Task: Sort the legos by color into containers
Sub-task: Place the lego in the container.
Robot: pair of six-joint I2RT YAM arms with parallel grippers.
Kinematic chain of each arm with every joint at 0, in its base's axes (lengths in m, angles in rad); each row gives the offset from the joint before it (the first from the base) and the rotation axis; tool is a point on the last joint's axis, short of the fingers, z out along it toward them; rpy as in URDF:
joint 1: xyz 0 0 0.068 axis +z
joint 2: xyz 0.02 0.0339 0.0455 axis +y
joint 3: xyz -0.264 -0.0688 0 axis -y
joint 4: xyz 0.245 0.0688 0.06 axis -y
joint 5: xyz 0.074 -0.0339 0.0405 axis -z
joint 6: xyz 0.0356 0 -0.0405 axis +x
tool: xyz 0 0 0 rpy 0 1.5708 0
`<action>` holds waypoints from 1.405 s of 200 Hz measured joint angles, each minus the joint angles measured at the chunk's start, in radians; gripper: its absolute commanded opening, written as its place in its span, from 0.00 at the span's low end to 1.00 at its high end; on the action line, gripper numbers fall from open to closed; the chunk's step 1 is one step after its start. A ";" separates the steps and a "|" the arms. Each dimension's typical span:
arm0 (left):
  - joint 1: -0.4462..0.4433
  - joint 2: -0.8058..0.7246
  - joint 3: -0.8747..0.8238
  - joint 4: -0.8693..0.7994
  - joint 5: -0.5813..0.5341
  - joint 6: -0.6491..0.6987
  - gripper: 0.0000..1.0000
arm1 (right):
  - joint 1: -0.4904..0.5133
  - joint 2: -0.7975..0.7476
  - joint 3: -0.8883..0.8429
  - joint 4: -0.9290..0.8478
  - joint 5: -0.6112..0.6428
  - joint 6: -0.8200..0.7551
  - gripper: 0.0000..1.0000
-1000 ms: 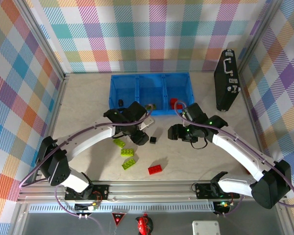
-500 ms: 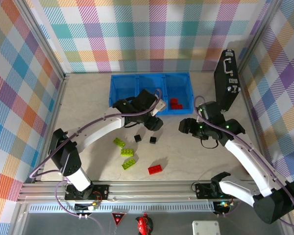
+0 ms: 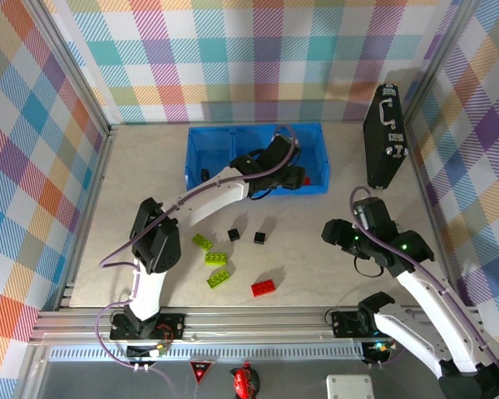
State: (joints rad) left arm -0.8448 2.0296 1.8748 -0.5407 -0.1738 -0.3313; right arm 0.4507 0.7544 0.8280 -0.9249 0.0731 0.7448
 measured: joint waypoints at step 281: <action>-0.012 0.401 0.236 0.282 -0.120 -0.152 0.32 | 0.000 -0.208 -0.019 -0.206 0.030 0.086 0.64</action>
State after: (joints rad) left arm -0.8570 2.4306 2.1109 -0.2584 -0.2935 -0.4835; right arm 0.4507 0.5461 0.8089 -1.1313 0.1032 0.8307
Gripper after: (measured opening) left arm 0.606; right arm 0.642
